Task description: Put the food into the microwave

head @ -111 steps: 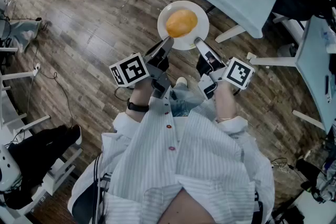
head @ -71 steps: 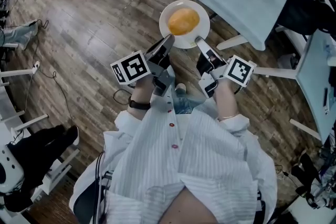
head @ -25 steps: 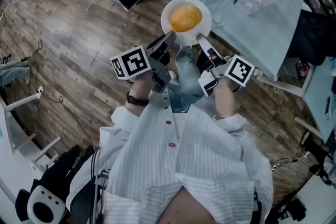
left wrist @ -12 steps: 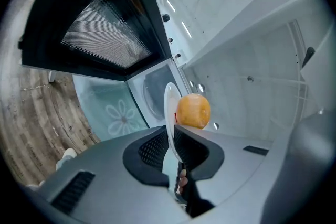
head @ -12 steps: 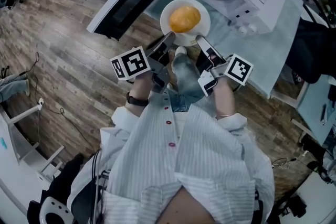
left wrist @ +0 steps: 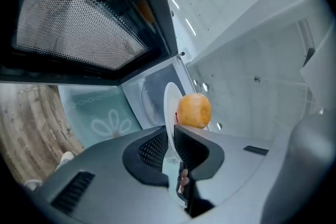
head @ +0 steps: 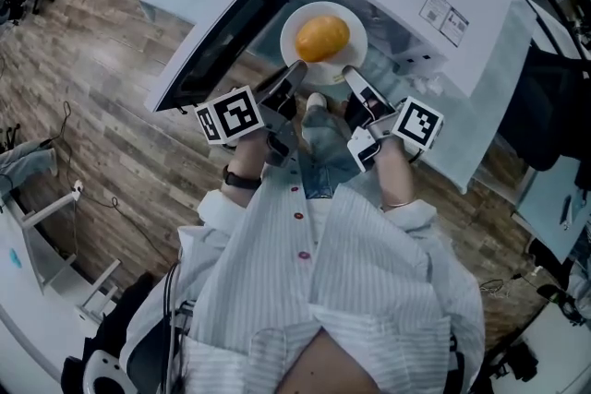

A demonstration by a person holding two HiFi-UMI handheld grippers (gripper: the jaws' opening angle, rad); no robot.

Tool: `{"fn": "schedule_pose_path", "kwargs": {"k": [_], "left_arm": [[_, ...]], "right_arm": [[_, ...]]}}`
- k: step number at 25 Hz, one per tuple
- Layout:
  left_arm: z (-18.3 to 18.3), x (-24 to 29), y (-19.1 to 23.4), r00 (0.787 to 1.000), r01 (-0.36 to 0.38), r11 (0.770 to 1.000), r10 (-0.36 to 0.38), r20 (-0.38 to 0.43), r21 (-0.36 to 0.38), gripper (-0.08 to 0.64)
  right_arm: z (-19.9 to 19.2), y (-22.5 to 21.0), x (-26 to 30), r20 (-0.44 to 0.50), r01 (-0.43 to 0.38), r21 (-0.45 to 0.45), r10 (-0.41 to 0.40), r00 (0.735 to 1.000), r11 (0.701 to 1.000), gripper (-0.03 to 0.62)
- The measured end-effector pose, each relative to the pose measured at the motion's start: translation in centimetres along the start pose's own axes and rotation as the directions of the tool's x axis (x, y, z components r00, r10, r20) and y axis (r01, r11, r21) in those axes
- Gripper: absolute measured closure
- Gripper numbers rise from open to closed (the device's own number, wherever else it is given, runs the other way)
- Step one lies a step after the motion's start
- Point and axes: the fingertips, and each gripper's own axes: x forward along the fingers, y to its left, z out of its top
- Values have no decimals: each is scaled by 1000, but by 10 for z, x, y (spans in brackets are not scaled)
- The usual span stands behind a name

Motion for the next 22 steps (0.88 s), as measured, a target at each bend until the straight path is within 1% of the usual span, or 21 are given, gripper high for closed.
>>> {"fn": "schedule_pose_path", "kwargs": {"k": [5,12,18,22], "left_arm": [[6,22,4,1000,-8,1000,8,-12,-10,518],[9,34,10,999,-19,1000,18,-41,-20,518],[10,41,14,996,-11,1000,9,-90,-19,518],[14,45,12,992,-1,1000,1,-130,0,518]], "right_arm": [[18,-11,6,-2,8,15,-8,1000,1000,551],[27,-20,11,1,30,12,-30,1000,999,551],[28,-25,12,38,50,44,-51,998,998,551],[29,-29,10,70,77,68,-81,994,995,551]]}}
